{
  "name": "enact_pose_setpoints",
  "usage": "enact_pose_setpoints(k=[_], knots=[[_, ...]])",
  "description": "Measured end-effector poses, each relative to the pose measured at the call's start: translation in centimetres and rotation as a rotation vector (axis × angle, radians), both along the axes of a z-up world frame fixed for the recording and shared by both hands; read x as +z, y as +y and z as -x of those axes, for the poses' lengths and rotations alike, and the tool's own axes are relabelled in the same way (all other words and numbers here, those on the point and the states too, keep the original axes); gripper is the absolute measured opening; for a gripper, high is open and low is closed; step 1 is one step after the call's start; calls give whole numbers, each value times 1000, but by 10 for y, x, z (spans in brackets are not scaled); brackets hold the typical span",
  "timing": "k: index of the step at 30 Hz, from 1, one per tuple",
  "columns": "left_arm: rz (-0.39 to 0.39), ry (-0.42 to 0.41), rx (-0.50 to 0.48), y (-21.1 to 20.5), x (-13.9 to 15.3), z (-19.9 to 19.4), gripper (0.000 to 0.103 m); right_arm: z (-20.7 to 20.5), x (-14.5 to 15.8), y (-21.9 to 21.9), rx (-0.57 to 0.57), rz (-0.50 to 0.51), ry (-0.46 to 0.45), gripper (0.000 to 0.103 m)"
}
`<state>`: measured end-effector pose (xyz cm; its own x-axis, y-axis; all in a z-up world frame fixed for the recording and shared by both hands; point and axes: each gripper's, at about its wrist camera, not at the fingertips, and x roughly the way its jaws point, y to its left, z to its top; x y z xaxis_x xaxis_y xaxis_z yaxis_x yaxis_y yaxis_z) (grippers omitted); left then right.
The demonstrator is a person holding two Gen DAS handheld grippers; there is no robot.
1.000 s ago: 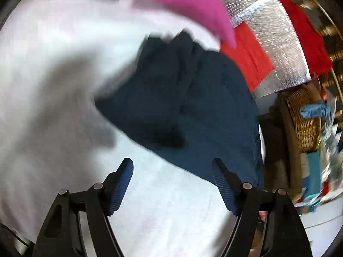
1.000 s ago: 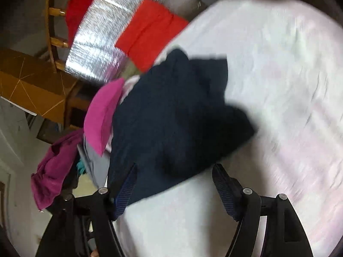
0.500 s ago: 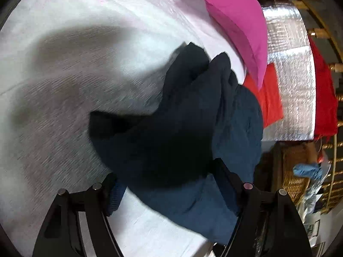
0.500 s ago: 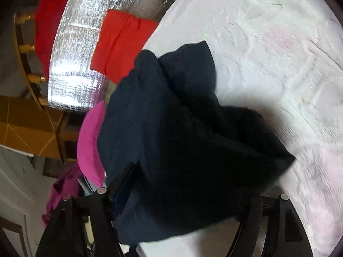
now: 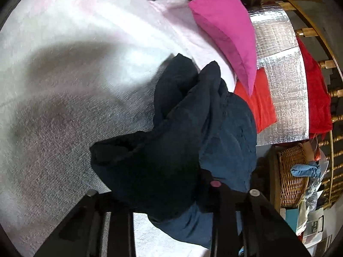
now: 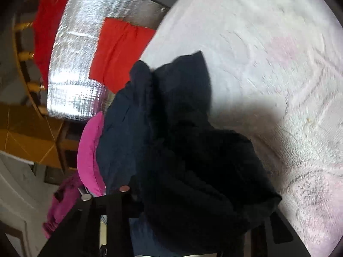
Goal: Fold large clothes
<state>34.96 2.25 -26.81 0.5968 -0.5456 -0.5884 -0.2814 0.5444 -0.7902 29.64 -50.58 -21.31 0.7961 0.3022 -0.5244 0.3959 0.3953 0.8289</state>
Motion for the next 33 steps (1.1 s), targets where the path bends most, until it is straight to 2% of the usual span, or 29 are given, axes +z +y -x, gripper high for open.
enact_pose_setpoints(k=[5, 9, 11, 13, 14, 15, 16, 19, 23, 25, 27, 29, 31, 33], knots=[[-37, -62, -6, 14, 19, 3, 21, 5, 27, 9, 50, 117, -43, 33], [-79, -94, 4, 25, 34, 14, 20, 14, 33, 24, 106, 115, -59, 33], [-103, -88, 3, 29, 33, 17, 20, 18, 32, 31, 129, 123, -54, 33], [-140, -26, -18, 32, 23, 16, 22, 15, 23, 37, 160, 122, -2, 33], [-140, 25, -30, 32, 13, 12, 28, 13, 17, 37, 170, 118, 26, 38], [-115, 66, -26, 35, 4, 10, 39, 11, 6, 36, 184, 96, 72, 39], [-95, 86, -20, 38, 0, 7, 46, 12, -1, 32, 182, 58, 77, 41], [-93, 130, -37, 47, 2, 3, 59, 15, 1, 23, 205, 5, 88, 49], [-68, 129, -50, 73, 14, 18, 59, 41, 16, 3, 222, 7, 102, 50], [-130, 100, -29, 85, 27, 26, 59, 57, 25, -11, 216, 31, 92, 50], [-245, 44, 39, 99, 46, 40, 64, 73, 49, -21, 154, 164, 79, 50], [-341, -25, 86, 103, 66, 46, 65, 86, 69, -25, 80, 337, 71, 50], [-432, -89, 76, 89, 81, 47, 66, 87, 85, -17, 46, 436, 24, 52], [-512, -138, 21, 69, 89, 46, 67, 79, 93, 2, 74, 479, -23, 51]])
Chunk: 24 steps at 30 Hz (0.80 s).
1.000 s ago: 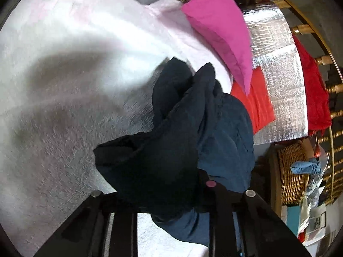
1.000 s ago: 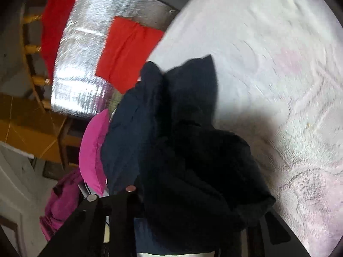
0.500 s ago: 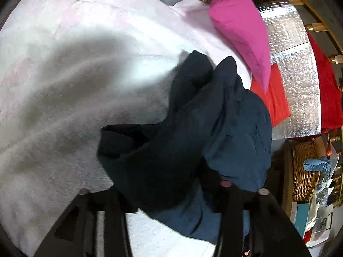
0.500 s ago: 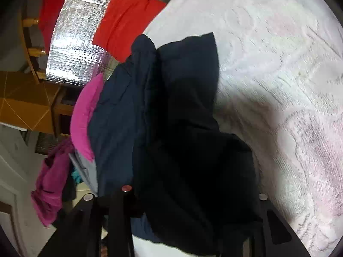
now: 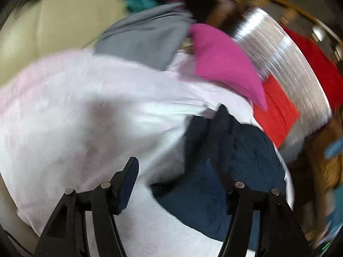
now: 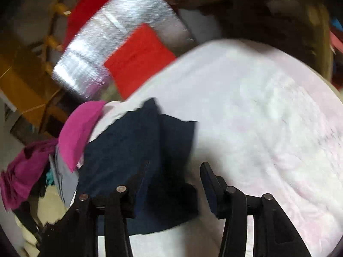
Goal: Fold large clothes
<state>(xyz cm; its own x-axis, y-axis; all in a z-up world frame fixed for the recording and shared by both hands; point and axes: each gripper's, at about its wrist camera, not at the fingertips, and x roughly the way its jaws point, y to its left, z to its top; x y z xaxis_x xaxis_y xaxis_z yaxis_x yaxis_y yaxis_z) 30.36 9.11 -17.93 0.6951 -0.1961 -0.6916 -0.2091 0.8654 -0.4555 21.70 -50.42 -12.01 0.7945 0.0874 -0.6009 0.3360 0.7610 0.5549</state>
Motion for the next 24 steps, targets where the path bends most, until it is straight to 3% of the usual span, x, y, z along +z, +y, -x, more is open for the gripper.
enact_pose_setpoints(k=[3, 6, 11, 15, 20, 24], knots=[[-130, -25, -125, -42, 4, -2, 67, -18, 4, 33, 67, 78, -15, 42], [-231, -7, -210, -76, -1, -7, 68, -37, -4, 56, 137, 90, 20, 42], [-341, 89, -247, -95, -26, -14, 68, -53, -31, 63, 157, 88, 124, 42], [-428, 97, -265, -106, -37, -10, 69, -57, -46, 61, 168, 85, 182, 42], [-468, 81, -265, -108, -37, -4, 70, -51, -36, 59, 168, 59, 119, 43], [-487, 76, -262, -112, -38, -8, 71, -57, -19, 65, 168, 118, 34, 43]])
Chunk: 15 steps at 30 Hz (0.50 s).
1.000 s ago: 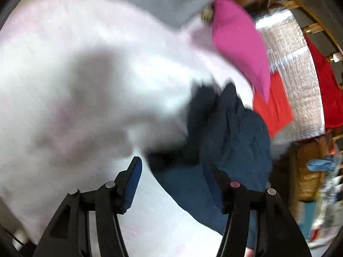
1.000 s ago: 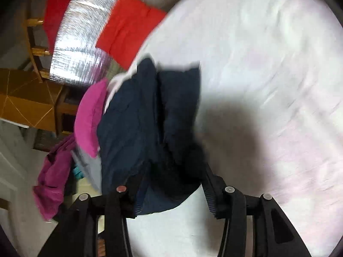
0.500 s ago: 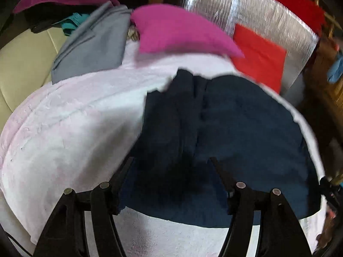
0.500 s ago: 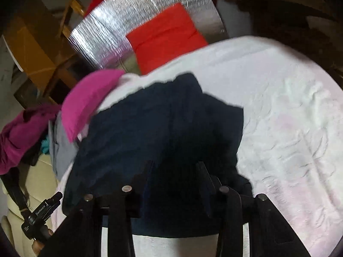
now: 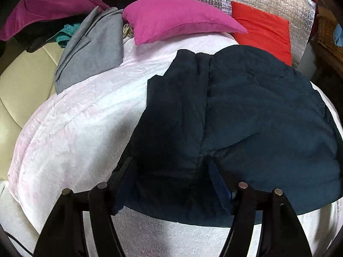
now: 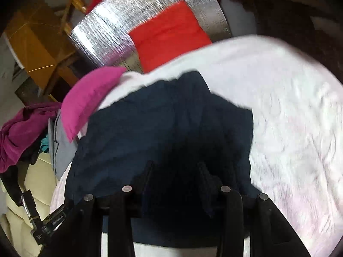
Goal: Fold large clothes
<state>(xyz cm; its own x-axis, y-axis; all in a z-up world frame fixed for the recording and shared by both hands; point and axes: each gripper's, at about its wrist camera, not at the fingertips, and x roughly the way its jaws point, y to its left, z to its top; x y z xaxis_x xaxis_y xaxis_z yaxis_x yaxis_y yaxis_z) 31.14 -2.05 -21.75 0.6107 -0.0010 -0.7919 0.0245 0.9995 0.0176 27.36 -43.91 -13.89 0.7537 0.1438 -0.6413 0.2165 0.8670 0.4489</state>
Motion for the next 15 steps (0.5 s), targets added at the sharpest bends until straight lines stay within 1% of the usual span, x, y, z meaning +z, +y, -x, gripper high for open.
enact_pose_setpoints(k=[2, 7, 10, 12, 15], knots=[[-14, -5, 1, -1, 0, 0, 72, -10, 1, -1, 6, 11, -8, 43], [-43, -18, -1, -4, -2, -3, 73, -36, -8, -10, -1, -35, 11, 43], [-59, -25, -4, -6, -3, -4, 74, -56, -16, -14, -2, -44, 38, 43], [-66, -31, -7, -7, -3, -5, 74, -69, -26, -19, -22, -45, 71, 39], [-82, -39, -15, -9, -3, -5, 75, -81, -37, -27, -32, -74, 104, 38]])
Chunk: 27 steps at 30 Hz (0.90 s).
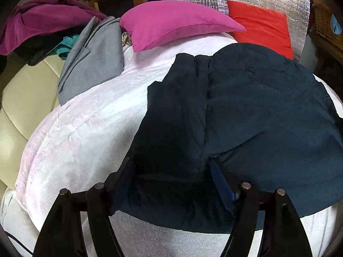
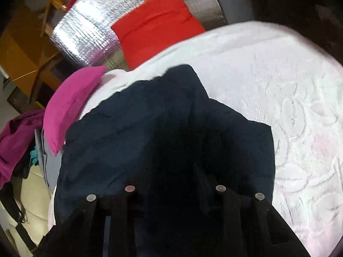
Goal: Fold large clothes
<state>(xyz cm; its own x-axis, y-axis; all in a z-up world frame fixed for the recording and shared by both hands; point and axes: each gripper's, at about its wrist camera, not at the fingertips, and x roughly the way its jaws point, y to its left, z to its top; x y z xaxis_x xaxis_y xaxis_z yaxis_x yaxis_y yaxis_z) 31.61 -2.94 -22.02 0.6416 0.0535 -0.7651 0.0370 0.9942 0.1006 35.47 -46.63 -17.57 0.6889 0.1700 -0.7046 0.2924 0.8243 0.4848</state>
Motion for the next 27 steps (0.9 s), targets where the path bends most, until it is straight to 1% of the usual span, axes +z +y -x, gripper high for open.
enact_pose_setpoints(k=[2, 5, 8, 9, 11, 12, 13, 14, 16, 17, 18, 20, 22, 23, 24, 26, 27], knots=[[-5, -1, -4, -1, 0, -1, 75, -5, -4, -3, 1, -6, 10, 38], [-5, 3, -3, 0, 0, -2, 76, -7, -6, -1, 9, 12, 15, 38], [21, 20, 0, 3, 1, -4, 76, -3, -2, -4, 11, -6, 9, 39], [47, 27, 2, 7, 3, -5, 76, 1, 0, -7, 7, -35, 4, 40], [116, 22, 19, 19, 10, -7, 76, 10, 5, -16, -1, -105, -5, 51], [162, 13, 41, 29, 15, -9, 76, 15, 8, -20, -9, -122, -18, 55], [193, 9, 61, 37, 17, -10, 76, 22, 13, -24, -22, -131, -35, 60], [242, 11, 92, 49, 19, -14, 76, 32, 20, -32, -44, -131, -64, 64], [327, 34, 132, 66, 16, -20, 77, 44, 26, -45, -68, -142, -88, 67], [385, 60, 154, 76, 11, -24, 78, 48, 25, -53, -83, -154, -91, 67], [425, 84, 166, 82, 6, -27, 80, 51, 24, -59, -98, -165, -89, 67], [512, 160, 186, 91, -8, -35, 80, 55, 16, -72, -131, -204, -74, 68], [614, 230, 194, 95, -24, -40, 81, 54, 2, -83, -150, -268, -51, 68], [635, 236, 198, 95, -28, -38, 81, 51, -4, -87, -148, -292, -39, 69], [636, 225, 201, 95, -28, -37, 81, 48, -9, -87, -146, -300, -29, 68], [623, 217, 194, 92, -26, -35, 81, 42, -15, -84, -125, -294, -13, 68], [619, 211, 195, 92, -25, -33, 78, 38, -18, -80, -113, -284, 3, 65]])
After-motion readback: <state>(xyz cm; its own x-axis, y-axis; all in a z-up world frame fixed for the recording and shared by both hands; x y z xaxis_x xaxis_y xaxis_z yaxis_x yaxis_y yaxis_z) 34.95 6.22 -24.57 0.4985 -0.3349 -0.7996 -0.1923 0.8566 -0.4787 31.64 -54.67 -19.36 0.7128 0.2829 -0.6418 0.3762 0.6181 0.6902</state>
